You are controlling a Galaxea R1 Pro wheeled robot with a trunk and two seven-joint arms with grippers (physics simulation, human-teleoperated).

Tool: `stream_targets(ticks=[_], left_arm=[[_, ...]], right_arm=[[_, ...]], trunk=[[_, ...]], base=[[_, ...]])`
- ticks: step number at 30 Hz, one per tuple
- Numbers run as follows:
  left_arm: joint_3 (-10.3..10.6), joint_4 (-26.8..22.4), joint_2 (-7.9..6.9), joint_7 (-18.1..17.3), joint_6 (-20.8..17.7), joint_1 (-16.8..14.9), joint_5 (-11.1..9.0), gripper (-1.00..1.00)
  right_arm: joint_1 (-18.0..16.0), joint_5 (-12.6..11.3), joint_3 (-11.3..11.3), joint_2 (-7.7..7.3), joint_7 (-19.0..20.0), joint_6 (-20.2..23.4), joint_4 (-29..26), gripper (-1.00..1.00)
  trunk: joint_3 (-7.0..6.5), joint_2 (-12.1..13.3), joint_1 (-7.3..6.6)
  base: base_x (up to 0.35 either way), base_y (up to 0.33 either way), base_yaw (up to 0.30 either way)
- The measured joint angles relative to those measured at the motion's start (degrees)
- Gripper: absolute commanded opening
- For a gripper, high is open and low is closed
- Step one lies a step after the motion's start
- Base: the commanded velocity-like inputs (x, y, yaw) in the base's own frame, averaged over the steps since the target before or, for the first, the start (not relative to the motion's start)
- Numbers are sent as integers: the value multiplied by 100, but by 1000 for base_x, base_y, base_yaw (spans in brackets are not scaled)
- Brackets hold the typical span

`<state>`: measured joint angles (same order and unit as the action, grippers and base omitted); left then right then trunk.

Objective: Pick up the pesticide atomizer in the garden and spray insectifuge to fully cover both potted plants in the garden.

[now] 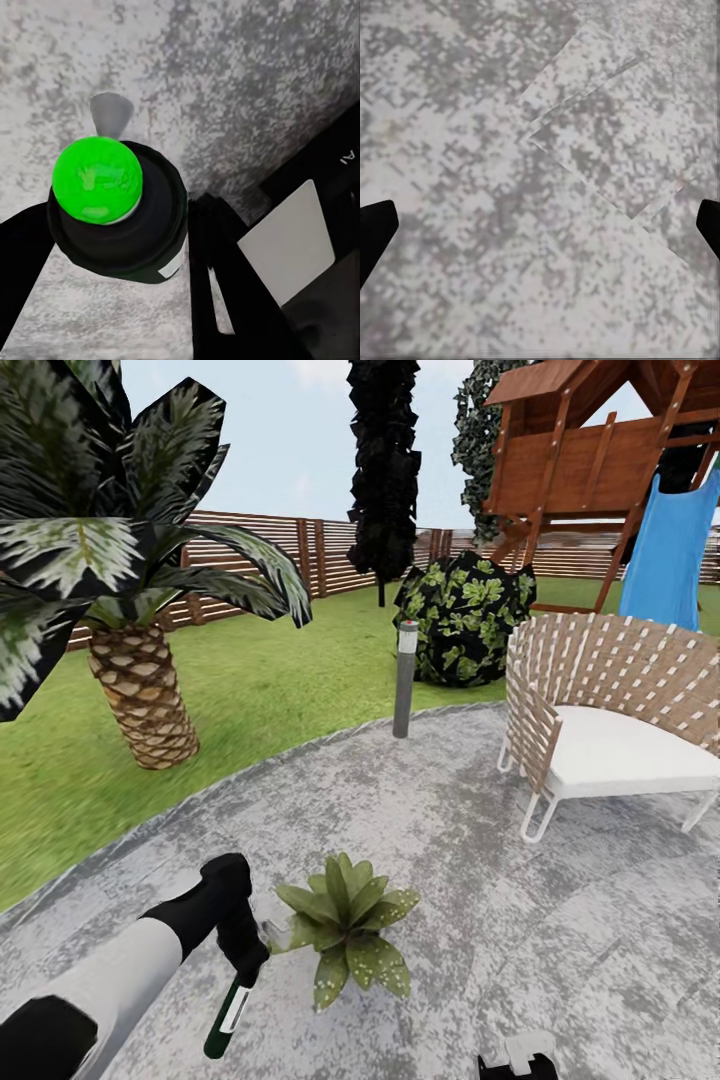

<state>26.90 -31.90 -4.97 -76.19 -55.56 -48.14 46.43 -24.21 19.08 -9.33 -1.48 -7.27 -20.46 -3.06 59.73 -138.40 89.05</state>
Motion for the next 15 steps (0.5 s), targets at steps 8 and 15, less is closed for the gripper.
stream_targets(ticks=[8, 15], left_arm=[[-128, 170, -22, 550, 17, 229, -61, -100], [-259, 162, 205, 717, 38, 281, -440, -100]], right_arm=[[-1, 0, -1, 7, 0, 0, 0, 100], [-1, 0, -1, 7, 0, 0, 0, 100]], trunk=[[-1, 0, 0], [-1, 0, 0]], base=[[0, 0, -8], [0, 0, 0]])
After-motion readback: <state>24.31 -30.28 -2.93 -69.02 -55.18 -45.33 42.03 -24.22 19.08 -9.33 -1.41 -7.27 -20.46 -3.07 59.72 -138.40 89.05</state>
